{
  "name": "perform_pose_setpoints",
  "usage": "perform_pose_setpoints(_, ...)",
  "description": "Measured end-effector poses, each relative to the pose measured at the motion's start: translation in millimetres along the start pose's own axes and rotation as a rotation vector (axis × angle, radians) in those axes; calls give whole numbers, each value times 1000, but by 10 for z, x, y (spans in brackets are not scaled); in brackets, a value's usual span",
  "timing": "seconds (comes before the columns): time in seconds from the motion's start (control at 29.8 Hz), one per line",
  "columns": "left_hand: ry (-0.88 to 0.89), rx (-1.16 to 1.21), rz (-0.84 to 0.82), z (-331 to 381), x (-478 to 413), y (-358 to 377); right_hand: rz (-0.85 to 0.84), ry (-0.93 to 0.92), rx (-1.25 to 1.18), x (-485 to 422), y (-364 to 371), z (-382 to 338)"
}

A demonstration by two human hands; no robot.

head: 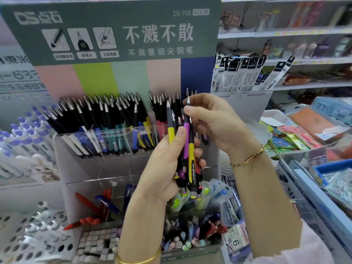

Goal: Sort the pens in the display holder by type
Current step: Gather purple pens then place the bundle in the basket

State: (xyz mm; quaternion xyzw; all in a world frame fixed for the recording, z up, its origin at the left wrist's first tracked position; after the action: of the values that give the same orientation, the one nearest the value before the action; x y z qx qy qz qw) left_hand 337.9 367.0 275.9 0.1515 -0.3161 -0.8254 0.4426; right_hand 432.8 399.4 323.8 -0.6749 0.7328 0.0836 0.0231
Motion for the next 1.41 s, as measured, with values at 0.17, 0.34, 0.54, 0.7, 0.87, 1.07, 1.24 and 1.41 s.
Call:
perform_pose_setpoints(0.17,-19,15,48,-13,6,-55,194,-85,-118,-48,-85,-77)
perform_pose_setpoints(0.34,22,-46,96,52,52,-144,554,-281,-283,-65,-421,-263)
perform_pose_setpoints(0.54,83,-167,184,115,87,-199,701,-582,282,46,-389,-448)
perform_pose_setpoints(0.7,108,-234,210,129,105,-175,769,-728,395,158,-297,-522)
perform_pose_setpoints(0.87,146,-251,238,141,117,-164,561,-589,726,11,-151,-367)
perform_pose_setpoints(1.07,156,-259,223,146,128,-110,554,-412,1074,-38,-160,-158)
perform_pose_setpoints(1.24,159,-308,232,150,140,-94,451,-484,821,149,-106,-370)
perform_pose_setpoints(1.41,149,-338,199,115,128,-70,100,-293,686,197,154,-329)
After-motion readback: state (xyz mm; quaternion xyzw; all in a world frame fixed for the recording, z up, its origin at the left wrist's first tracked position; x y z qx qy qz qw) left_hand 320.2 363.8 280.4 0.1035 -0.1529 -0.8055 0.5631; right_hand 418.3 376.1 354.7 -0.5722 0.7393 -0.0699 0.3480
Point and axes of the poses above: each hand's wrist, its own x-axis away from the middle knuckle, its own y-axis out of the palm, z = x × y, the point moved 7 cm from there along -x, towards the middle knuckle, and after that the axes turned 1 degree about -y, right-handed, at the moved point
